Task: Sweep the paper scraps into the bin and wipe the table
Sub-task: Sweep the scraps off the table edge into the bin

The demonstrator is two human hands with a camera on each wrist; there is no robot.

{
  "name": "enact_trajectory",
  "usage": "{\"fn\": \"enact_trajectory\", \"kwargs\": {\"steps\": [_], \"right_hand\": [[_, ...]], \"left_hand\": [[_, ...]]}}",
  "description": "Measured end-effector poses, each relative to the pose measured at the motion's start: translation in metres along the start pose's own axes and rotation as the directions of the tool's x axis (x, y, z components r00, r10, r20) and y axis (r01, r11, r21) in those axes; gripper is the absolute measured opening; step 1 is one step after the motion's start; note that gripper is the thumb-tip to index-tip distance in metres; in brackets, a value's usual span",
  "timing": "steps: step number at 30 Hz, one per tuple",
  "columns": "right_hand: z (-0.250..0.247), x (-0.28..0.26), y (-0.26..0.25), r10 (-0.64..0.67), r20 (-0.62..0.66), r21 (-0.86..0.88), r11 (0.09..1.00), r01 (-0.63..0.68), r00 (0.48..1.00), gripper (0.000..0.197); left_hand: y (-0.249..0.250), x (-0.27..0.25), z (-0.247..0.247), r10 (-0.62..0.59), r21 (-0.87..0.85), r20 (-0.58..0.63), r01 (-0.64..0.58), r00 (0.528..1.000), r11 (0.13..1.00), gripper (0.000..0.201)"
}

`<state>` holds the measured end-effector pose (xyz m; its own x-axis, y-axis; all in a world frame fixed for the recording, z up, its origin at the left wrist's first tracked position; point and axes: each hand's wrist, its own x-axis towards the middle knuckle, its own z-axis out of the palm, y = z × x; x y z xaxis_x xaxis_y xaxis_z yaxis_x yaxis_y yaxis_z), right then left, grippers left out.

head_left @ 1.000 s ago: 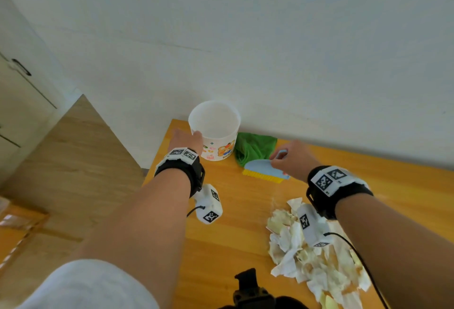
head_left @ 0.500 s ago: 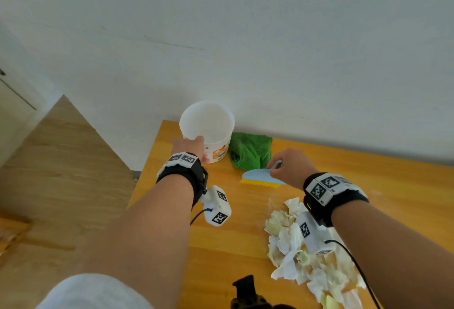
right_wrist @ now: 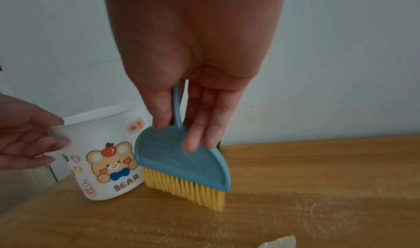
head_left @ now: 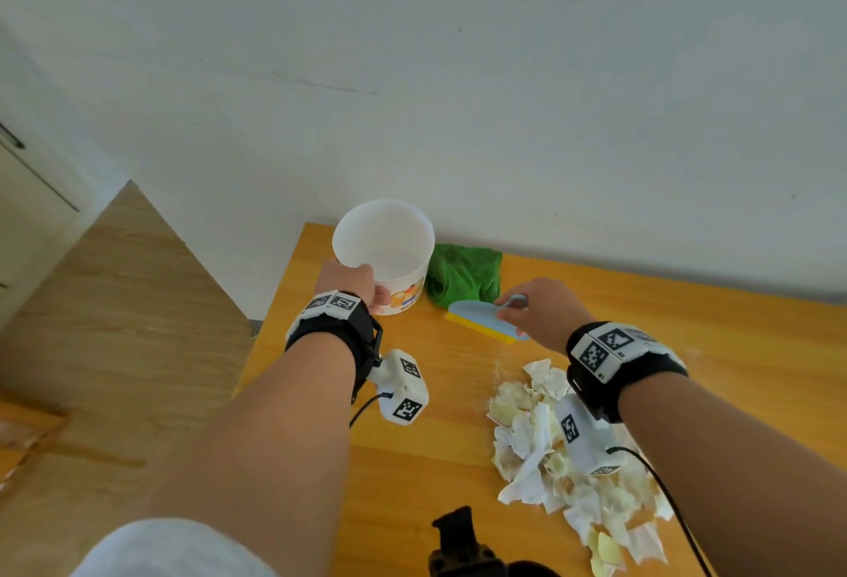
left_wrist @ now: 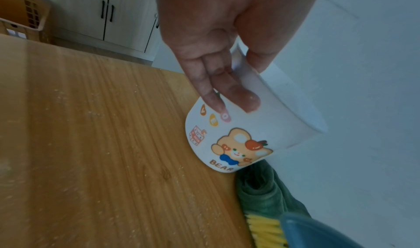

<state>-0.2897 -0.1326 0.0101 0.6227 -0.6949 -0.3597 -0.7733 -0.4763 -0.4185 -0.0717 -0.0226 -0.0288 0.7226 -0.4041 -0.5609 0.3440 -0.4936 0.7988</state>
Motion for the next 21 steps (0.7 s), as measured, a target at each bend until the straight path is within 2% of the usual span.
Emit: {"fn": "enact_trajectory", "kwargs": {"steps": [8,21], "right_hand": [[-0.007,-0.033,0.014,-0.057,-0.112,0.035,0.997,0.062,0.992,0.023],[-0.022,-0.114,0.066,-0.139,-0.22,0.033,0.988,0.15,0.966,0.023]], "left_hand": [[-0.01,-0.045,0.003,0.048,0.103,-0.05,-0.042,0.998,0.994,0.047],[-0.042,-0.151,0.015,0.098,0.136,-0.177,-0.075,0.979,0.988,0.051]]}}
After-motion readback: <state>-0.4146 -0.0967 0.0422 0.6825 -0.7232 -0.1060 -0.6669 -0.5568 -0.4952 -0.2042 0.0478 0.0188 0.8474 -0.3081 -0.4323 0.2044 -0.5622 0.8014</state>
